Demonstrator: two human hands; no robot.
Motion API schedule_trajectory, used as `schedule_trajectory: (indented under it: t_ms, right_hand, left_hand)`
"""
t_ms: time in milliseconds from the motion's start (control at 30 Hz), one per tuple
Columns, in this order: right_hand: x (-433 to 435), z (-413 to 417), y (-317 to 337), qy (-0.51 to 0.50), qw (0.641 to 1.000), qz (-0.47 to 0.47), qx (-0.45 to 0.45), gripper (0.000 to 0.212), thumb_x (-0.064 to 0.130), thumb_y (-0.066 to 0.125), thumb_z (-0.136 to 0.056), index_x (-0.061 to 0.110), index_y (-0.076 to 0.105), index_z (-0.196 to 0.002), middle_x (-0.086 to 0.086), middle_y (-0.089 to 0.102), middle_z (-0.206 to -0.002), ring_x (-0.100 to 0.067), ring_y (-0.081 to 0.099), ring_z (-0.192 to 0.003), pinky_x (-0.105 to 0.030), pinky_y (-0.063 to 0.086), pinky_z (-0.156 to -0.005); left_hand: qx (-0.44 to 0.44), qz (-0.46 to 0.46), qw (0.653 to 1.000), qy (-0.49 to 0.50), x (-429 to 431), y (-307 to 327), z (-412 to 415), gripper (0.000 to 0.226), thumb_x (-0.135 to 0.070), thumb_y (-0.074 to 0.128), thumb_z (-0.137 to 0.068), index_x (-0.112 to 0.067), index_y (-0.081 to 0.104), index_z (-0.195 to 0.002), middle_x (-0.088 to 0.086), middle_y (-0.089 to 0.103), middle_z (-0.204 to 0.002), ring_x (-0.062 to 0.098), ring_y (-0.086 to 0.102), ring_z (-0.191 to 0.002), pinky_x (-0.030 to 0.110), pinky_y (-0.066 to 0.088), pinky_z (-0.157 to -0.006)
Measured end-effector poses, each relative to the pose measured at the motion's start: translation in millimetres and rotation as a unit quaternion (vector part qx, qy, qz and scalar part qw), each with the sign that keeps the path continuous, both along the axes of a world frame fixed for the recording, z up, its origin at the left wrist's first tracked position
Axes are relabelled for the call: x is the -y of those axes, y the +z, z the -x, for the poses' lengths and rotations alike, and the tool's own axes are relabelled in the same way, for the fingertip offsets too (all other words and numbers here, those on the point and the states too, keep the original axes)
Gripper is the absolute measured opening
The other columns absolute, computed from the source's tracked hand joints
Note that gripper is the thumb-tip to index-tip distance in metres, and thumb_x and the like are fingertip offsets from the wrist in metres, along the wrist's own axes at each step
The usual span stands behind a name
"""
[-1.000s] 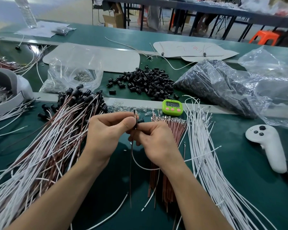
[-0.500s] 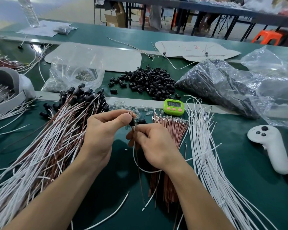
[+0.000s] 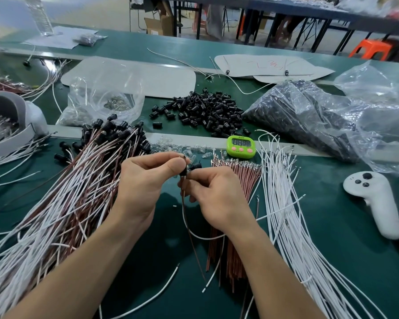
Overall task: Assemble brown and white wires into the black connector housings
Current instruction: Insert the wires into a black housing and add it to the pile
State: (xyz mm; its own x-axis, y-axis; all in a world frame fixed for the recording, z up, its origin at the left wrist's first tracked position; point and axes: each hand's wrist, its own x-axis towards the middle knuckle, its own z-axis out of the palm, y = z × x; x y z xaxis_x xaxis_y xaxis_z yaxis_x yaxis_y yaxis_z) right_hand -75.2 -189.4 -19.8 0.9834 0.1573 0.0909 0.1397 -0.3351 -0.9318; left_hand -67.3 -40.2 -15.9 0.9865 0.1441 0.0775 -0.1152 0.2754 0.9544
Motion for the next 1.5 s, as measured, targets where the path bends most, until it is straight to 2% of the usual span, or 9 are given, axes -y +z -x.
schedule_trajectory:
  t_ms: [333,533,667,800,967,1067,1167,1267,1500]
  right_hand:
    - [1.9,1.0,-3.3,-0.019,0.999,0.038,0.030,0.018,0.021,0.071,-0.093,0.019,0.076,-0.076,-0.004,0.067,-0.064,-0.026,0.062,-0.060,-0.041,0.049,-0.055]
    - [2.1,0.8,-5.5,-0.021,0.998,0.038,0.038,0.020,0.021,0.070,-0.095,0.026,0.076,-0.077,0.008,0.060,-0.056,-0.003,0.045,-0.049,-0.026,0.038,-0.049]
    - [1.7,2.0,-6.1,-0.021,0.997,0.053,0.050,0.021,0.020,0.069,-0.096,0.030,0.079,-0.080,0.021,0.059,-0.054,-0.002,0.048,-0.048,-0.016,0.036,-0.047]
    - [1.6,1.0,-6.6,-0.028,0.995,0.064,0.065,0.017,0.020,0.070,-0.095,0.028,0.078,-0.082,0.022,0.062,-0.057,-0.001,0.054,-0.052,-0.015,0.039,-0.051]
    - [0.5,0.1,-8.6,-0.031,0.994,0.088,0.063,0.015,0.019,0.067,-0.095,0.025,0.081,-0.092,0.022,0.064,-0.060,0.000,0.058,-0.058,-0.013,0.039,-0.054]
    - [-0.4,2.5,-7.0,-0.024,0.995,0.076,0.051,0.015,0.023,0.068,-0.092,0.027,0.075,-0.080,0.017,0.065,-0.061,-0.002,0.056,-0.055,-0.016,0.041,-0.052]
    - [0.0,1.0,-4.4,-0.023,0.998,0.053,0.024,0.017,0.025,0.070,-0.092,0.018,0.076,-0.078,-0.001,0.072,-0.067,-0.021,0.064,-0.060,-0.040,0.053,-0.057]
    - [1.0,-1.8,-1.9,-0.019,0.999,0.028,-0.003,0.018,0.021,0.072,-0.093,0.016,0.079,-0.077,-0.012,0.071,-0.069,-0.034,0.065,-0.065,-0.047,0.053,-0.062]
    - [-0.1,-1.4,1.4,0.004,0.999,-0.002,-0.040,0.023,0.017,0.073,-0.095,0.027,0.078,-0.075,-0.007,0.074,-0.069,-0.015,0.064,-0.060,-0.045,0.056,-0.068]
  left_hand:
    - [0.001,0.009,1.000,-0.013,1.0,0.9,0.4,0.014,-0.016,0.079,-0.065,-0.012,0.083,-0.077,0.009,0.079,-0.080,0.015,0.074,-0.079,0.021,0.056,-0.077]
    - [0.004,0.005,1.000,-0.028,2.6,1.1,1.4,0.012,-0.016,0.076,-0.067,-0.013,0.083,-0.078,0.009,0.078,-0.081,0.017,0.073,-0.080,0.026,0.057,-0.080]
    - [0.008,-0.016,1.000,-0.019,2.3,0.7,1.5,0.014,-0.014,0.078,-0.066,-0.011,0.083,-0.079,0.010,0.079,-0.081,0.016,0.074,-0.078,0.024,0.057,-0.079]
    - [0.016,-0.041,0.999,-0.015,2.3,-0.3,1.4,0.018,0.005,0.076,-0.077,-0.011,0.083,-0.080,0.009,0.079,-0.082,0.014,0.075,-0.079,0.020,0.056,-0.076]
    - [0.028,-0.060,0.998,-0.017,2.4,-0.2,0.9,0.022,0.009,0.073,-0.080,-0.011,0.082,-0.079,0.010,0.079,-0.082,0.016,0.075,-0.080,0.023,0.057,-0.077]
    - [0.029,-0.060,0.998,-0.014,2.4,-0.5,1.6,0.023,0.009,0.073,-0.081,-0.011,0.082,-0.079,0.010,0.079,-0.083,0.017,0.074,-0.080,0.023,0.057,-0.078]
    - [0.027,-0.062,0.998,-0.013,3.6,-1.9,1.8,0.020,0.008,0.074,-0.081,-0.010,0.082,-0.081,0.011,0.079,-0.083,0.017,0.075,-0.081,0.023,0.056,-0.078]
    - [0.022,-0.060,0.998,-0.012,4.9,-2.6,1.6,0.019,0.007,0.075,-0.080,-0.010,0.083,-0.082,0.011,0.079,-0.084,0.017,0.075,-0.081,0.022,0.057,-0.077]
    - [-0.001,-0.032,0.999,-0.021,4.2,-2.3,1.4,0.017,0.005,0.074,-0.081,-0.010,0.083,-0.081,0.012,0.079,-0.084,0.017,0.075,-0.080,0.021,0.057,-0.075]
